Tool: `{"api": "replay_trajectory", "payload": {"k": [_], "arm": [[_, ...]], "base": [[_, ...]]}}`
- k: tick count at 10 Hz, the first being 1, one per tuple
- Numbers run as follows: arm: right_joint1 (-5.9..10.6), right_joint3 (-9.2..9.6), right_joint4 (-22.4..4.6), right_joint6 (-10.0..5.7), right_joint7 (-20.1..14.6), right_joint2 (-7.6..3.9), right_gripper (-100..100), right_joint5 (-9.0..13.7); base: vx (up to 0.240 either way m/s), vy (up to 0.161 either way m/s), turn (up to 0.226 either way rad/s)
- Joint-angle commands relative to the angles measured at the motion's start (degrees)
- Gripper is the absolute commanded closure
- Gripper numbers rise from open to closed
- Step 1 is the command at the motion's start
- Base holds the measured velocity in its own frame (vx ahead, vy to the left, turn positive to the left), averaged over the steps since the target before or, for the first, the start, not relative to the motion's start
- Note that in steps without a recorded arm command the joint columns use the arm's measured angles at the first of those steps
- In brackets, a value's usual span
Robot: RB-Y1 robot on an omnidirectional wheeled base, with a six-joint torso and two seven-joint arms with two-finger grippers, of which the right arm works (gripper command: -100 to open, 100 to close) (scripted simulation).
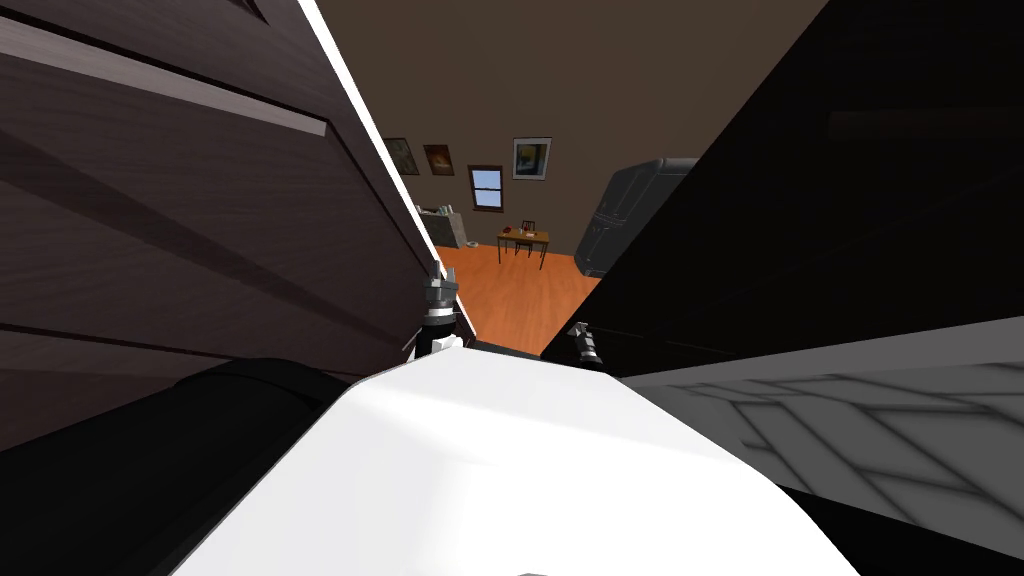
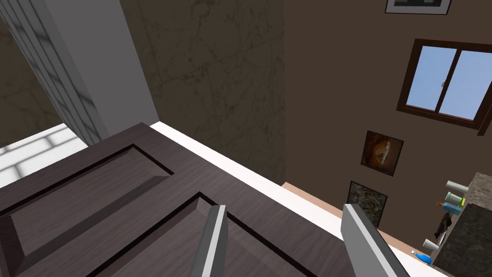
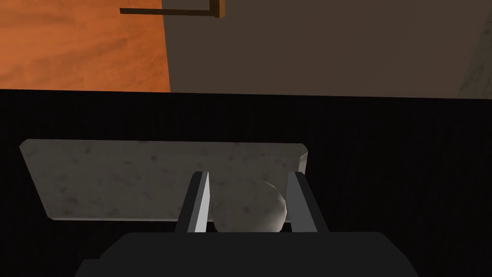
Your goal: Pull the door open
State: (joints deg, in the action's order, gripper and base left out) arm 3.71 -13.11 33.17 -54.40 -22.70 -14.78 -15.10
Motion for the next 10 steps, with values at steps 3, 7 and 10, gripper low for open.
{"api": "replay_trajectory", "payload": {"k": [3,7,10], "arm": [[-1.71,1.91,1.05,-1.71,-2.94,-1.18,100,-2.41],[-2.73,3.34,1.53,-3.04,-4.90,-1.98,100,-4.12],[-4.35,3.31,1.21,-5.76,-6.26,-3.04,100,-5.20]], "base": [[-0.217,-0.055,0.048],[-0.181,-0.081,0.043],[-0.120,-0.044,0.098]]}}
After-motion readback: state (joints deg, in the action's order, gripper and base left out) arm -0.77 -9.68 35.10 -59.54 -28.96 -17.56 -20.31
